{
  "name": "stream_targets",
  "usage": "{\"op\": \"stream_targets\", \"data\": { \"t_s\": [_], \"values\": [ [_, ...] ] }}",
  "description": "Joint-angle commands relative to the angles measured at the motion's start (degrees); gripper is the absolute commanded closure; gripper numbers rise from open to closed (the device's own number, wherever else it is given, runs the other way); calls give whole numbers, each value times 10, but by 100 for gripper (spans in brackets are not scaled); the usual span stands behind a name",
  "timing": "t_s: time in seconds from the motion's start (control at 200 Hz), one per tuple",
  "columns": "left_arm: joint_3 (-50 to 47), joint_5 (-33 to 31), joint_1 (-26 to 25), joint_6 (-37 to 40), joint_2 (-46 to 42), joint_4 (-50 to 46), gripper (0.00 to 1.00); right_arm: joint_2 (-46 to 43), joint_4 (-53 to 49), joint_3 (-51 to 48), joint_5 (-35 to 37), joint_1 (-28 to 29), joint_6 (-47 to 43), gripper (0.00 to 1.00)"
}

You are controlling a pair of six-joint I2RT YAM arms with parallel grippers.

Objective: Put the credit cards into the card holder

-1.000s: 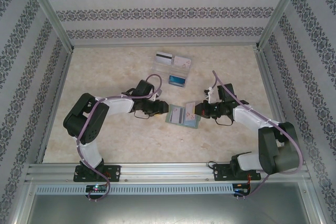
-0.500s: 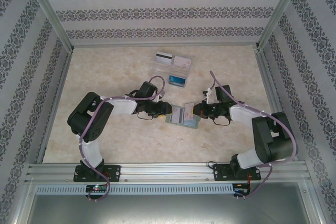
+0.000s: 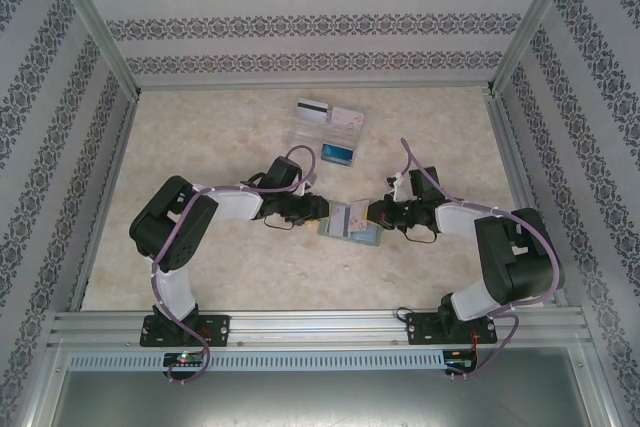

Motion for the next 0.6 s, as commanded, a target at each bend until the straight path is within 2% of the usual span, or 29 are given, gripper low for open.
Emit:
{"op": "stream_targets", "data": {
  "t_s": [0.0, 0.24, 0.365, 0.6],
  "values": [
    [-12, 5, -15, -14, 15, 27, 62, -6, 25, -15, -9, 3, 26, 100],
    [-30, -4, -20, -29, 15, 47, 68, -22, -10, -20, -3, 6, 7, 100],
    [-32, -6, -20, -32, 15, 49, 71, -12, -29, -11, -45, 7, -12, 100],
    [-33, -10, -21, -37, 17, 55, 72, -12, -59, -8, -50, 8, -20, 100]
  ]
}}
